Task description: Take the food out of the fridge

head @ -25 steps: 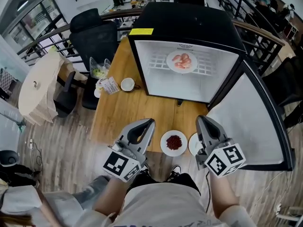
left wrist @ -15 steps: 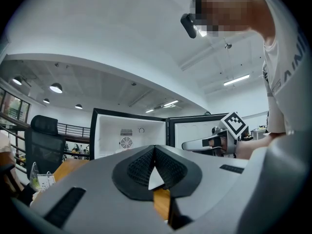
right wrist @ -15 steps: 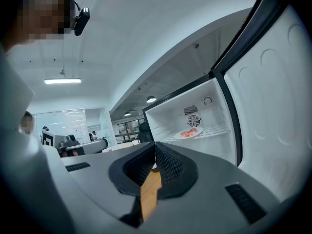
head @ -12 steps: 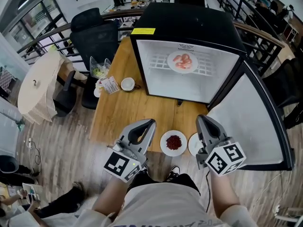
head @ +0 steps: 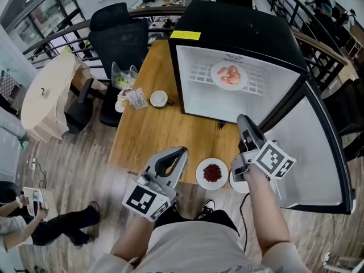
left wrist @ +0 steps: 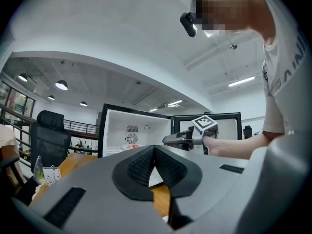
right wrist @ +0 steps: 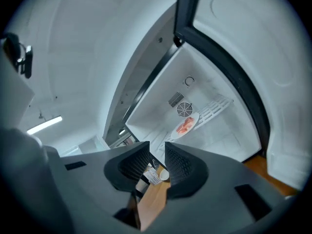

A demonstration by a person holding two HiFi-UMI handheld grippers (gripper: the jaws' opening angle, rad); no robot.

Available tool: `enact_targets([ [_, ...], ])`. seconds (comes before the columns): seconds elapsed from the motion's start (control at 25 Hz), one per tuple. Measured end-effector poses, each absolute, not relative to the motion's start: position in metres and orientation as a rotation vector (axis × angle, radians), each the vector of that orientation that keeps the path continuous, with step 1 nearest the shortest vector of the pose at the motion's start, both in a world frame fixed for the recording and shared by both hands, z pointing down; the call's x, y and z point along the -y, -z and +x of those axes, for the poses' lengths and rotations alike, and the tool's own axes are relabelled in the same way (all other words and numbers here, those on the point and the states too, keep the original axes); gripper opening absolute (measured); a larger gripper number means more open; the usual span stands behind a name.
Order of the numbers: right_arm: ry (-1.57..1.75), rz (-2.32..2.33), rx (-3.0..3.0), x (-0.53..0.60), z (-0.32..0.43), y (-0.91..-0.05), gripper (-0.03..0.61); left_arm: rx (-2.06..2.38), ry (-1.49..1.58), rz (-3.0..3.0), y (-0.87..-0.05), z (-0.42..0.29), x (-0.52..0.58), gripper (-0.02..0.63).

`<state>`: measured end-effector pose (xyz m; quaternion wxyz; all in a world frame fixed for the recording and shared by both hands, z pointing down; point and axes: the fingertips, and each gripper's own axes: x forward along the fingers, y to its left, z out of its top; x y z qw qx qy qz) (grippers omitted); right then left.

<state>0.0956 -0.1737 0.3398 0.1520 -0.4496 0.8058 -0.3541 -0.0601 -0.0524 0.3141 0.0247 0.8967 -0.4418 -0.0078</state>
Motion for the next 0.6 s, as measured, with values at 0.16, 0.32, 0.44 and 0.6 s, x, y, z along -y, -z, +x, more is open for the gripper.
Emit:
enact_targets([
  [0.16, 1.278, -1.249, -2.044, 0.212, 0.095, -0.360, 0.091, 1.369, 0.022, 2.740, -0.322, -0.074, 0.057, 0.008],
  [0.32, 1.427, -1.210, -1.824, 0.244, 0.095, -0.383, 0.098, 1.364, 0.017, 2.704, -0.333, -0.087, 0.061, 0.008],
  [0.44, 1.456, -1.214, -1.726, 0.259, 0.093, -0.394, 0.100, 1.367, 0.011, 2.688, -0.338, -0.096, 0.066, 0.008],
  [0.6, 1.449, -1.229, -1.635, 0.278, 0.093, -0.402, 0.100, 1.368, 0.006, 2.672, -0.343, -0.104, 0.074, 0.008],
])
